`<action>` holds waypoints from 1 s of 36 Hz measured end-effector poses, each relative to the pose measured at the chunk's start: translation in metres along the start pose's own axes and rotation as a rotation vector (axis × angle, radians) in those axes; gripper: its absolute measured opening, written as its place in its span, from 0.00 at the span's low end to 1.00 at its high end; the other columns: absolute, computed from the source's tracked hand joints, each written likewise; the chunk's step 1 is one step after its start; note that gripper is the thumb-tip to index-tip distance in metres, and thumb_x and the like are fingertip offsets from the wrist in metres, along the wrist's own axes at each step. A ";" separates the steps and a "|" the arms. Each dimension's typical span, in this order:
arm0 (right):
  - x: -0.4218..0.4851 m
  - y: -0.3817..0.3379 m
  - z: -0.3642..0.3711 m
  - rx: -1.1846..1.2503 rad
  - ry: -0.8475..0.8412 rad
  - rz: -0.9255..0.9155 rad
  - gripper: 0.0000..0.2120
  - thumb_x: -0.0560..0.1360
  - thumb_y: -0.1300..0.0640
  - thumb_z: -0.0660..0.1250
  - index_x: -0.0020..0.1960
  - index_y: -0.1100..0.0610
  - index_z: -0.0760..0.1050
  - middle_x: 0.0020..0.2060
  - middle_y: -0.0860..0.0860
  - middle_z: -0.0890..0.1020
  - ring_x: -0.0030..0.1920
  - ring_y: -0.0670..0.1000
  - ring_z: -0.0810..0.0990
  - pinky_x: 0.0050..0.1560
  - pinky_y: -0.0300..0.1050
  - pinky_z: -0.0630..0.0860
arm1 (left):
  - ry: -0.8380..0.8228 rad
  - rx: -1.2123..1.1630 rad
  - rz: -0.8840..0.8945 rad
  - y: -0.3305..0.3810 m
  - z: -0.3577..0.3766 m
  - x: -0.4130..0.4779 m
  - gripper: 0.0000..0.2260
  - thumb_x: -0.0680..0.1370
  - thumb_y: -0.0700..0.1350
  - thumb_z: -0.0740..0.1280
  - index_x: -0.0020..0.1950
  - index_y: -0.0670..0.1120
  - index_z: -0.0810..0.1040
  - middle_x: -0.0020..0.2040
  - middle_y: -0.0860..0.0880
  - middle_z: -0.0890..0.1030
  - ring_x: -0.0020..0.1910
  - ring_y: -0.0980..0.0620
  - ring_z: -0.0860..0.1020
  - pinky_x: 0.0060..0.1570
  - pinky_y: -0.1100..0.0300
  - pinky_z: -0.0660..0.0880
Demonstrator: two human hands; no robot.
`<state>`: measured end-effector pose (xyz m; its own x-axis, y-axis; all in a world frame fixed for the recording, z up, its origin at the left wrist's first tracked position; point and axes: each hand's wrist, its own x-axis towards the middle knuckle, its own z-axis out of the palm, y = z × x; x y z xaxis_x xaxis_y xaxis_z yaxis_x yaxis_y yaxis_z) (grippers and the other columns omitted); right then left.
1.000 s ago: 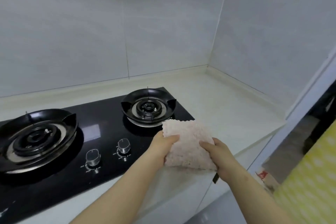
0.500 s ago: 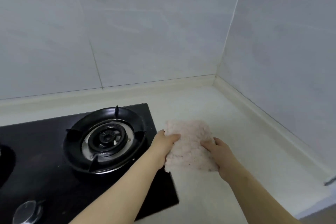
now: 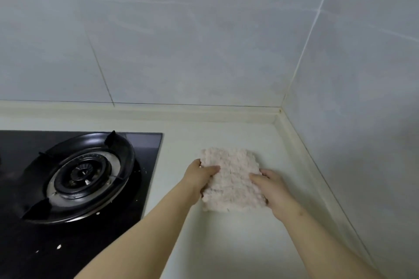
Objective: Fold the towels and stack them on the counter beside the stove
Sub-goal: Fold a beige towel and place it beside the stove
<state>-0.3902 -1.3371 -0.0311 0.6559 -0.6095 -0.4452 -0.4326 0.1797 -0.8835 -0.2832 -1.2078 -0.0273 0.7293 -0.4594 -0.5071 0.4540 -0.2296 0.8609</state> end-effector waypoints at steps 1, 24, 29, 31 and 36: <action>0.005 -0.001 -0.005 -0.010 0.008 -0.007 0.04 0.76 0.63 0.63 0.47 0.58 0.76 0.39 0.55 0.81 0.36 0.54 0.79 0.39 0.45 0.74 | 0.000 0.017 0.010 0.001 0.004 0.005 0.12 0.77 0.38 0.65 0.60 0.39 0.72 0.40 0.46 0.78 0.31 0.51 0.75 0.18 0.68 0.69; 0.066 0.017 0.015 -1.227 -0.108 -0.392 0.29 0.76 0.35 0.52 0.73 0.36 0.47 0.76 0.42 0.43 0.76 0.54 0.39 0.71 0.61 0.38 | 0.176 0.391 0.148 -0.001 0.016 0.081 0.18 0.78 0.42 0.62 0.67 0.45 0.68 0.63 0.47 0.71 0.55 0.50 0.71 0.52 0.60 0.67; 0.094 0.006 -0.007 -1.219 -0.039 -0.366 0.29 0.76 0.36 0.51 0.74 0.37 0.47 0.76 0.43 0.43 0.76 0.54 0.39 0.72 0.59 0.37 | 0.126 0.408 0.159 0.001 0.029 0.097 0.15 0.78 0.42 0.61 0.65 0.46 0.70 0.65 0.47 0.70 0.62 0.49 0.71 0.55 0.61 0.67; 0.106 0.001 -0.015 -1.223 -0.031 -0.354 0.29 0.76 0.35 0.51 0.74 0.37 0.47 0.76 0.43 0.43 0.76 0.54 0.39 0.72 0.59 0.38 | 0.093 0.388 0.159 0.004 0.035 0.106 0.11 0.78 0.42 0.62 0.61 0.47 0.72 0.63 0.48 0.71 0.58 0.50 0.72 0.53 0.61 0.67; 0.138 -0.013 -0.030 -1.230 -0.022 -0.354 0.28 0.77 0.35 0.51 0.74 0.37 0.47 0.76 0.44 0.44 0.76 0.53 0.40 0.72 0.58 0.38 | 0.083 0.328 0.172 0.009 0.045 0.127 0.07 0.78 0.41 0.62 0.54 0.49 0.72 0.55 0.49 0.73 0.51 0.51 0.72 0.49 0.60 0.68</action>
<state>-0.3126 -1.4462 -0.0764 0.8571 -0.4623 -0.2273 -0.5096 -0.8254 -0.2429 -0.2093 -1.3068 -0.0821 0.8256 -0.4474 -0.3440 0.1428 -0.4240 0.8943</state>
